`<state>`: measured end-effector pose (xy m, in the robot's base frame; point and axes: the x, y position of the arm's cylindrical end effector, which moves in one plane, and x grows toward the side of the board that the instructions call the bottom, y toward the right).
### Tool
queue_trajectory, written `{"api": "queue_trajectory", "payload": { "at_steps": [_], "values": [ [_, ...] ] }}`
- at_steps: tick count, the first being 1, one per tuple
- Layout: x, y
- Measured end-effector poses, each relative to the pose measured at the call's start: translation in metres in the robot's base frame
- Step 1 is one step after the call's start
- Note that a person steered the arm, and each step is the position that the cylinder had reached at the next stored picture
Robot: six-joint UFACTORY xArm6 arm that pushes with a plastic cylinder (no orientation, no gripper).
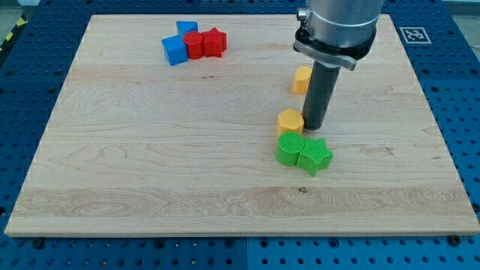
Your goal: Move the yellow heart above the yellow hexagon
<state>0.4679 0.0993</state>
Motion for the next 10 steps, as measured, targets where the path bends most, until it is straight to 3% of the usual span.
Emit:
{"api": "queue_trajectory", "payload": {
  "at_steps": [1,3,5,6,8,10],
  "values": [
    [0.003,-0.014],
    [-0.006,0.037],
    [-0.103,0.032],
    [-0.125,0.007],
    [-0.135,-0.053],
    [-0.127,-0.054]
  ]
}}
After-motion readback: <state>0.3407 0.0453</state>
